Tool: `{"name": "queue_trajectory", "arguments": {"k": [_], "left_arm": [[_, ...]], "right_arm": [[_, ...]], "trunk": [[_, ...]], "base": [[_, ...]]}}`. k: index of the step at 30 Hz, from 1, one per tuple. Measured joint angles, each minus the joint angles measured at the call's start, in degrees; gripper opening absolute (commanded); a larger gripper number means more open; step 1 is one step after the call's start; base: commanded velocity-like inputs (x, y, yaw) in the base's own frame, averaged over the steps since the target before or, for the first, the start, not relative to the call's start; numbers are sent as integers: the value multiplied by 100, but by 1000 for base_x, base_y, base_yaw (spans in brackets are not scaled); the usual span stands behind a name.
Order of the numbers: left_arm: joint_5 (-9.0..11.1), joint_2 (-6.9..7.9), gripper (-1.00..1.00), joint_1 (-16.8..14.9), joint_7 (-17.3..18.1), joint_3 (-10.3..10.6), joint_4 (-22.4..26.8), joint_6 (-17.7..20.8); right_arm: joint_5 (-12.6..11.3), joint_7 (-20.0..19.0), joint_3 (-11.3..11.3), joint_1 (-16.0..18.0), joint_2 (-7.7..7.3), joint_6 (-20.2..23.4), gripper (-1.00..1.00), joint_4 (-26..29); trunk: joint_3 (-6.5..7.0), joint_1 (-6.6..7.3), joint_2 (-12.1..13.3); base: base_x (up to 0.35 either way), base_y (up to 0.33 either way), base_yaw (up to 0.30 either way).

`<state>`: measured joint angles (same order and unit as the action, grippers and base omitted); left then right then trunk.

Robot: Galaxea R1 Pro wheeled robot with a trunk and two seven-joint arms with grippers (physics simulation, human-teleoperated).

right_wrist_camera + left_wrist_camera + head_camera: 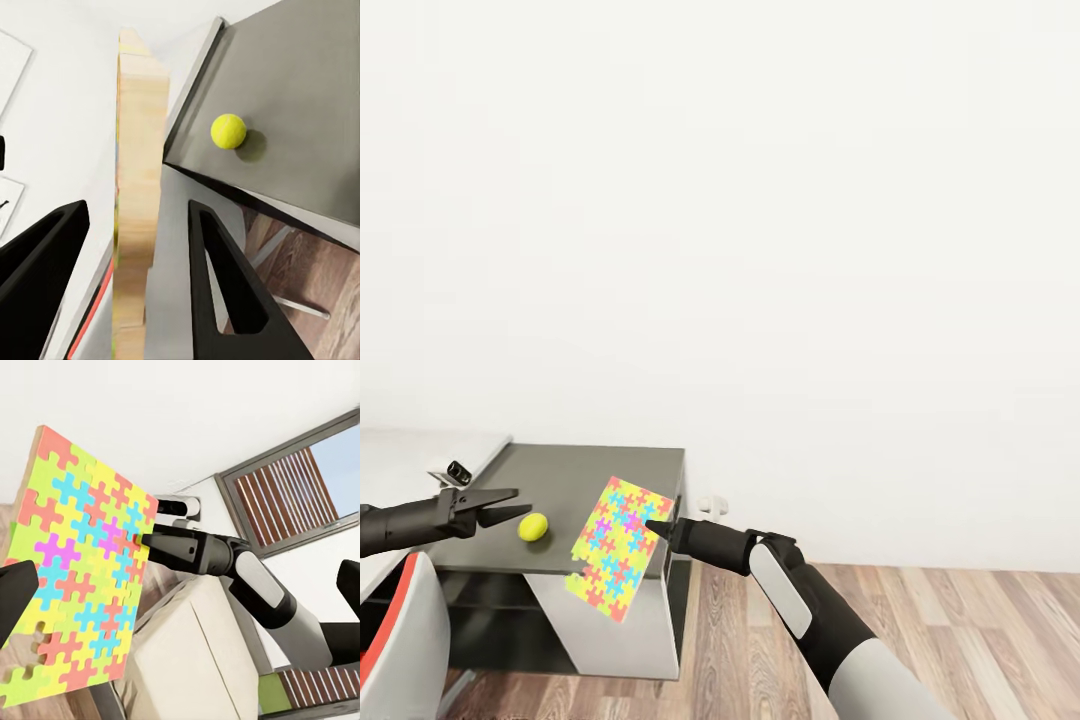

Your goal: Put all the toys in the child's room - the three board games (two on the bed and one on the table), the two jigsaw puzzles on the table, and the tennis ball on the table - inside the toy box on the table in the child's room.

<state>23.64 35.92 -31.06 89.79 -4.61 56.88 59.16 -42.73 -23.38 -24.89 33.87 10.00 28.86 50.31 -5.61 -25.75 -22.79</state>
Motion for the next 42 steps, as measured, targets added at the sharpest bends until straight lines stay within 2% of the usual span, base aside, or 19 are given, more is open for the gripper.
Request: {"name": "queue_trajectory", "arguments": {"k": [9,35,42], "left_arm": [[0,0,100,0,0,0,-1,0],[-1,8,100,0,0,0,-1,0],[0,9,100,0,0,0,0,0]], "right_arm": [[1,16,6,0,0,0,-100,3],[-1,-12,8,0,0,0,-100,-3],[0,4,9,0,0,0,-100,-3]], "trunk": [[0,0,0],[0,0,0],[9,0,0]], "base": [[0,0,237],[0,0,9],[0,0,191]]}}
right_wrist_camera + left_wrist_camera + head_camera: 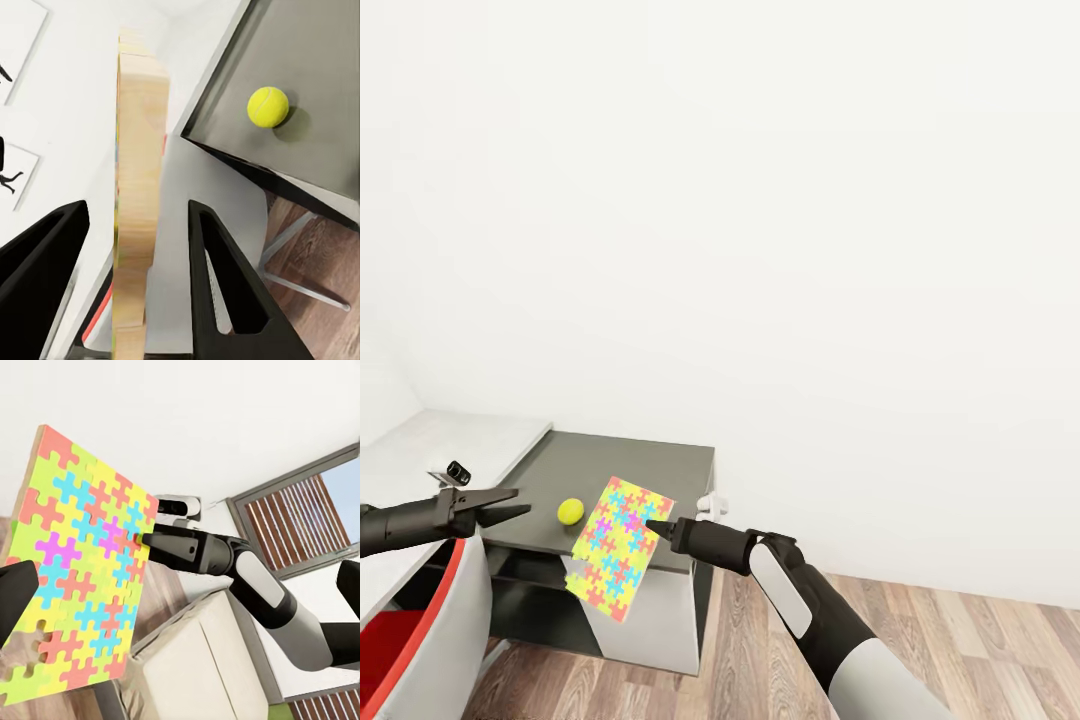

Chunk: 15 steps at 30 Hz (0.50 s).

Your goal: Put all the toys in the child's room - the three board games (two on the bed and one on the table), the two jigsaw puzzles on the table, and the tennis ball on the table - inside the toy box on the table in the child's room.

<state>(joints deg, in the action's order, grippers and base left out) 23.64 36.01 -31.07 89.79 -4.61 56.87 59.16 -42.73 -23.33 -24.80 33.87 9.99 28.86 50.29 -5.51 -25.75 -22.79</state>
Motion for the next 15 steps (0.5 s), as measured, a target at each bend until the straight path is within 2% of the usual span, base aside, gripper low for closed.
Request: {"name": "queue_trajectory", "arguments": {"k": [10,15], "left_arm": [[0,-5,100,0,0,0,-1,0],[-1,10,100,0,0,-6,-1,0]], "right_arm": [[2,8,0,0,0,0,-100,1],[-1,77,-9,0,0,0,-100,3]], "trunk": [[24,0,0],[25,0,0]], "base": [[0,0,268],[0,0,70]]}}
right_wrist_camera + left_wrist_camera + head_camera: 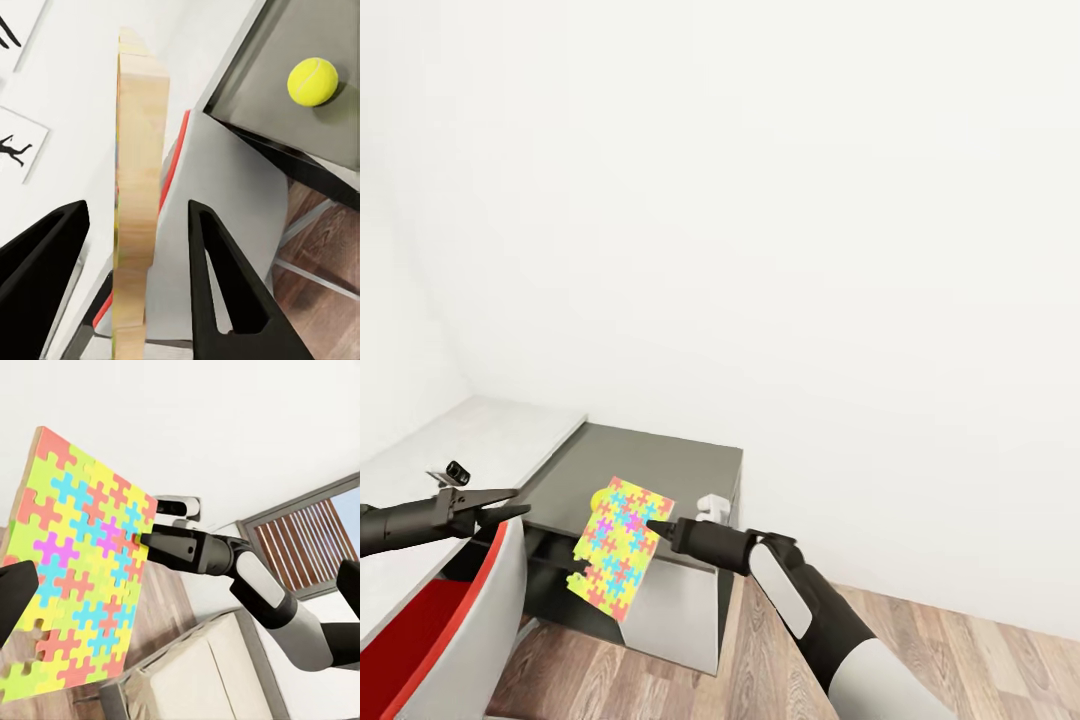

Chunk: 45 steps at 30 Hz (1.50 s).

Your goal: Put all the toys in the child's room - the three board games (two on the bed and one on the table), the two jigsaw puzzles on the table, and the tennis ball on the table - inside the toy box on the table in the child's room.

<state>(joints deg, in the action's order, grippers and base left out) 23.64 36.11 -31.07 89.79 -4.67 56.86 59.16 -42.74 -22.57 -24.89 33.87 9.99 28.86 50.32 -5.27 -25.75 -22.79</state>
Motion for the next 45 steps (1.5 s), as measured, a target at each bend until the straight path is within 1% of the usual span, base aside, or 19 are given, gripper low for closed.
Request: {"name": "queue_trajectory", "arguments": {"k": [4,6,8,11,13,15,19,31,35,39,45], "left_arm": [[0,6,100,3,0,1,-2,0],[-1,16,100,7,0,-1,-8,0],[-1,31,100,8,0,-2,-17,0],[0,45,100,9,0,-8,-30,-1],[-1,48,100,14,0,-9,-32,-2],[-1,50,100,28,0,-12,-37,-3],[0,53,100,63,0,-19,-36,-1],[1,52,100,71,0,-20,-35,0],[-1,50,100,70,0,-20,-35,0],[0,45,100,70,0,-18,-35,-1],[-1,49,100,70,0,-13,-35,-1]], "right_arm": [[-61,114,43,84,0,98,-100,95],[-93,254,74,229,0,342,-100,353],[-100,613,160,410,-1,702,-100,606],[-177,1295,462,684,-1,1048,-100,768],[-278,1499,557,854,-1,1122,-100,787],[-464,1651,626,1045,-1,1186,-100,804],[-545,1728,637,1116,-1,1173,-100,826],[-564,1735,618,1117,-1,1153,-100,826],[-561,1735,612,1116,-1,1138,-100,826],[-566,1732,612,1116,-1,982,-100,817],[-571,1731,603,1107,-1,952,-100,810]], "trunk": [[1,0,0],[1,0,0],[1,0,0],[1,0,0],[1,0,0],[1,0,0],[1,0,0],[13,0,0],[13,0,0],[13,0,0],[13,0,0]], "base": [[0,0,9],[0,0,2],[0,0,1],[0,0,0],[0,0,0],[0,0,0],[0,0,46],[0,0,244],[0,0,41],[0,0,5],[0,0,3]]}}
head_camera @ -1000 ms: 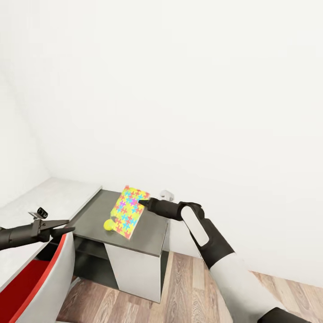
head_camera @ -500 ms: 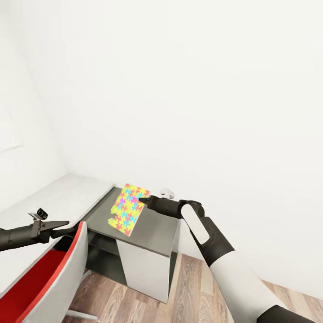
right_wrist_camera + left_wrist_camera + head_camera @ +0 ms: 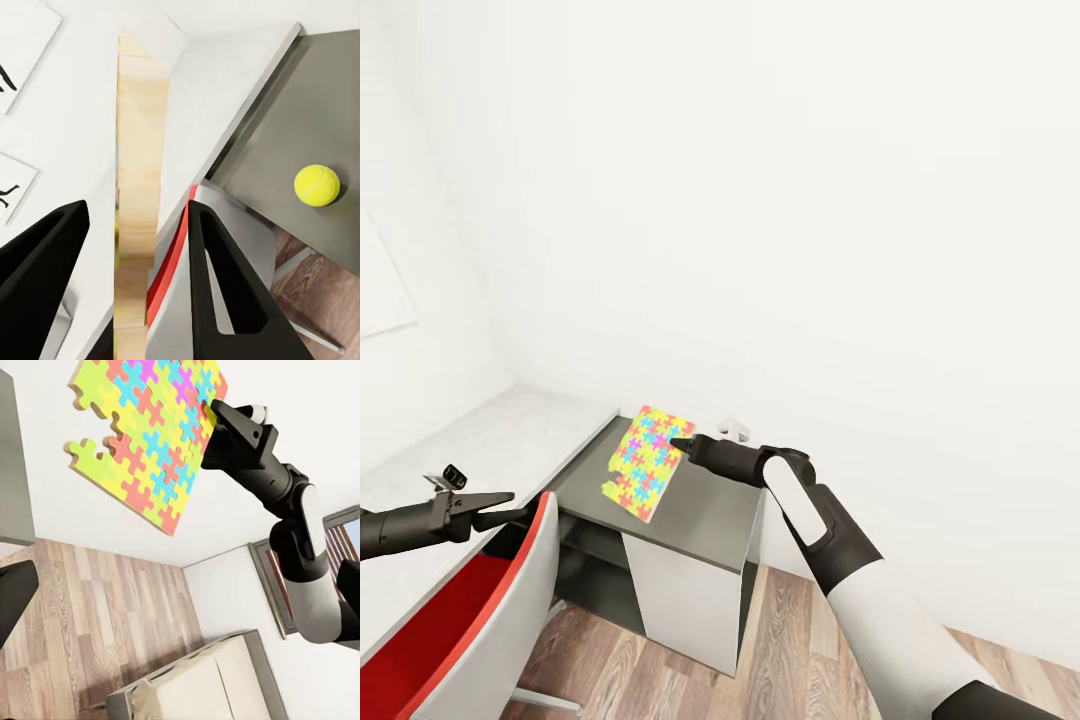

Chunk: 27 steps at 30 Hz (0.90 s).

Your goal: Put all the toys in the child's room - the three board games (two on the bed and one on the table), the two jigsaw puzzles on the table, and the tennis ball on the table - inside the toy box on the table in the child's room.

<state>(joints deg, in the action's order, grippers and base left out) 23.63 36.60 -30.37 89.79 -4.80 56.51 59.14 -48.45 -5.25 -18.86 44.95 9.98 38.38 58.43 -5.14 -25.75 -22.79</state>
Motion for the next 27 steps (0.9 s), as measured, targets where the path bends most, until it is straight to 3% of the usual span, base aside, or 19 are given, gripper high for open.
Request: {"name": "queue_trajectory", "arguments": {"k": [19,21,22,24,25,27], "left_arm": [[-11,48,100,-19,0,-85,18,9],[12,309,100,-60,-1,-181,36,24],[28,527,100,-85,-1,-216,40,24],[101,827,100,-149,-1,-243,43,24],[240,1047,100,-233,-1,-251,44,23],[482,1305,100,-292,-1,-250,45,24]], "right_arm": [[56,9,-10,0,0,6,-100,-6],[58,9,-9,0,0,4,-100,-6],[59,8,-9,0,0,3,-100,-3],[53,8,-7,0,0,1,-100,-6],[50,4,-4,0,0,0,-100,-12],[43,4,-5,0,0,-1,-100,-15]], "trunk": [[52,0,0],[57,0,-1],[59,0,0],[63,0,0],[65,0,0],[69,0,0]], "base": [[0,0,240],[0,0,281],[0,0,282],[0,0,282],[0,0,282],[0,0,282]]}}
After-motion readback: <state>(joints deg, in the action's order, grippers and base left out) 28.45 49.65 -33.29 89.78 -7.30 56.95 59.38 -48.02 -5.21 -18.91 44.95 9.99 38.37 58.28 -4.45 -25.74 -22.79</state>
